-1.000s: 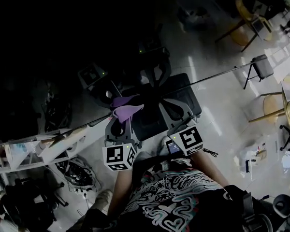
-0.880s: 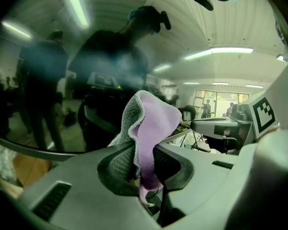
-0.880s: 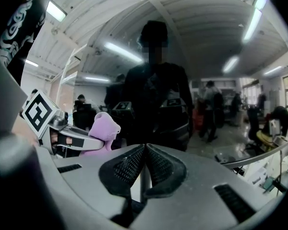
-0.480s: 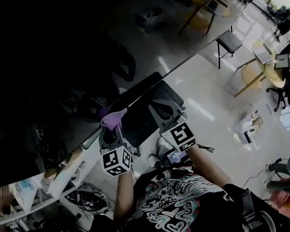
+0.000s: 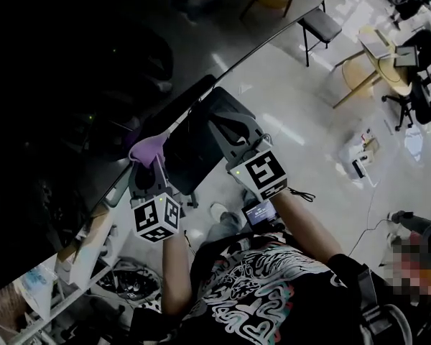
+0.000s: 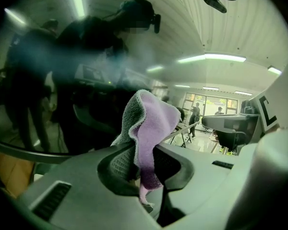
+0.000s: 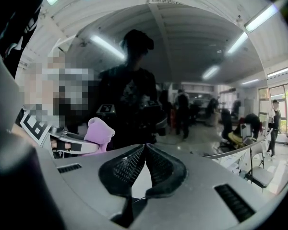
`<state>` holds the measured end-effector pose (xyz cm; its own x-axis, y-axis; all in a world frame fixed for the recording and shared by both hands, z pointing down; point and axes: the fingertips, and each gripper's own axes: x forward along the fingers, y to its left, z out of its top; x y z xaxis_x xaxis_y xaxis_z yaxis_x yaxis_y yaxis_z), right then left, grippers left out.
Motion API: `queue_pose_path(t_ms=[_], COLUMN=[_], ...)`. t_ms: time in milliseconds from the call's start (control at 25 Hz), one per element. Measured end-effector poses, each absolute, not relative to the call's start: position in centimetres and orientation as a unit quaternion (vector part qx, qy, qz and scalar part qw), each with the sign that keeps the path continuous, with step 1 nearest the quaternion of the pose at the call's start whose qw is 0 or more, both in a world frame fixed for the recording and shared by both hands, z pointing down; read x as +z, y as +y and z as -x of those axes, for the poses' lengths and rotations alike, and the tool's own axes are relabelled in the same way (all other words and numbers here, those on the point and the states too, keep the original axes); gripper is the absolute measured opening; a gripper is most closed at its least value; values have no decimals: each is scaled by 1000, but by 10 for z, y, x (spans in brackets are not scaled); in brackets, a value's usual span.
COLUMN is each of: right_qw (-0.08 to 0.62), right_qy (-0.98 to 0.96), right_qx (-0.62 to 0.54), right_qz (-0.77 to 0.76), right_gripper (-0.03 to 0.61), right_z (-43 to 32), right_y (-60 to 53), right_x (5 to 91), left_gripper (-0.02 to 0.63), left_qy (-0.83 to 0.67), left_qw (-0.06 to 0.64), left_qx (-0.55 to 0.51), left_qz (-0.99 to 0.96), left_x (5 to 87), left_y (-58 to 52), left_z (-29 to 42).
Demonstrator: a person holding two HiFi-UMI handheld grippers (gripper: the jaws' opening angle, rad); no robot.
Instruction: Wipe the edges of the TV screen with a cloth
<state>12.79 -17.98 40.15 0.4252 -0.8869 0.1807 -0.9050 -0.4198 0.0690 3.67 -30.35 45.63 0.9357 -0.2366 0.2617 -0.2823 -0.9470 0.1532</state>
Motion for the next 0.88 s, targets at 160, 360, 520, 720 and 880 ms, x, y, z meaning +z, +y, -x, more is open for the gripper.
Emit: queue_pose_path(t_ms=[160, 360, 520, 720, 880], right_qw=[72, 59, 51, 51, 53], right_qy=[-541, -558, -569, -580, -585], right_qx=[59, 63, 66, 62, 62], right_qz=[-836, -825, -818, -811, -807], right_gripper=[29, 29, 29, 29, 29], right_z=[-142, -166, -186, -211, -226], right_y=[-171, -157, -146, -136, -132], right_x=[401, 400, 399, 397, 399], left_gripper=[69, 70, 71, 70, 69], left_qy=[-137, -147, -158, -154, -161], left_qw=[95, 91, 89, 94, 98], left_qx=[123, 126, 126, 125, 124], left_qz=[-978, -977, -975, -975, -974], left_x=[456, 451, 447, 446, 448], left_y=[-294, -279, -267, -250, -244], left_z=[-48, -68, -80, -105, -119])
